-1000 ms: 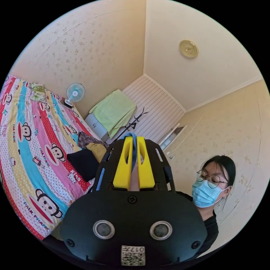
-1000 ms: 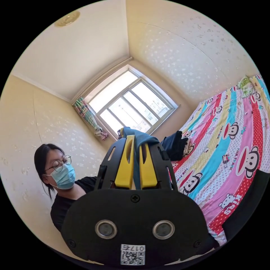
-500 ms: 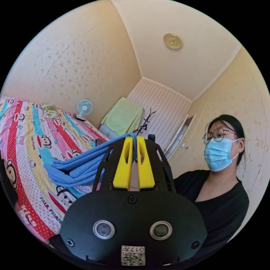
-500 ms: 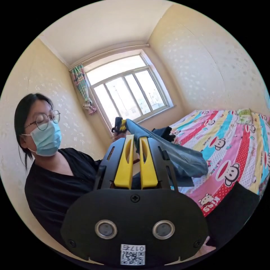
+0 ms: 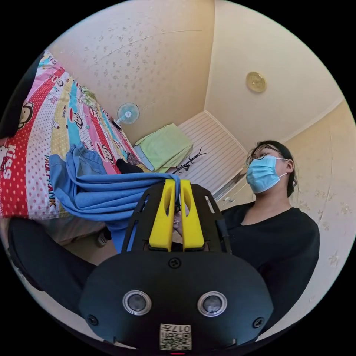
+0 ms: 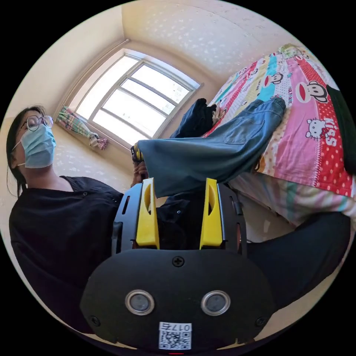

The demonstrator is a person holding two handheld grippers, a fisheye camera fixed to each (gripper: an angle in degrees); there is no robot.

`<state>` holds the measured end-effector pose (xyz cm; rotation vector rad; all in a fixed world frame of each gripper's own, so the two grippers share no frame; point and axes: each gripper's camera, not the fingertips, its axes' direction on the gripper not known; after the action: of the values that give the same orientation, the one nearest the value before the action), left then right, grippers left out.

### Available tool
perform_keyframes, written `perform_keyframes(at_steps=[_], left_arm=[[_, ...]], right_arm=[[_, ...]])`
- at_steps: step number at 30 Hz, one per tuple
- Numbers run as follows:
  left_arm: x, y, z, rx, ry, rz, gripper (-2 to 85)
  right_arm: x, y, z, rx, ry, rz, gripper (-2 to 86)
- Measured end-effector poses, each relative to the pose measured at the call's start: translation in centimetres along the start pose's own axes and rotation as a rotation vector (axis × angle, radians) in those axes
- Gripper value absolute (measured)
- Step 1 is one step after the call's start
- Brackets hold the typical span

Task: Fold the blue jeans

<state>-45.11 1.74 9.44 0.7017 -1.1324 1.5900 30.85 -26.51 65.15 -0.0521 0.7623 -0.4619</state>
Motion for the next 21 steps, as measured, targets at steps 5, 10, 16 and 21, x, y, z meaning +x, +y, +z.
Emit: perform_keyframes(at_steps=[5, 10, 16, 21], left_arm=[[1.2, -2.4, 1.9, -0.041, -0.016, 0.061, -0.3], [1.9, -5.2, 4.8, -0.104, -0.006, 0.095, -0.2], [1.2, -7.2, 6.9, -0.143, -0.009, 0.072, -0.2], [1.0, -8.6, 5.8, -0.122, -0.044, 0.064, -0.1]], right_arm=[[3.0, -2.4, 3.4, -0.067, -0.243, 0.085, 18.8], [7.9, -0.5, 5.6, -0.013, -0.523, 0.273, 17.4], [10.2, -0.8, 6.9, -0.024, -0.66, 0.311, 14.0], [11.1, -3.2, 4.8, -0.044, -0.792, 0.246, 3.7]])
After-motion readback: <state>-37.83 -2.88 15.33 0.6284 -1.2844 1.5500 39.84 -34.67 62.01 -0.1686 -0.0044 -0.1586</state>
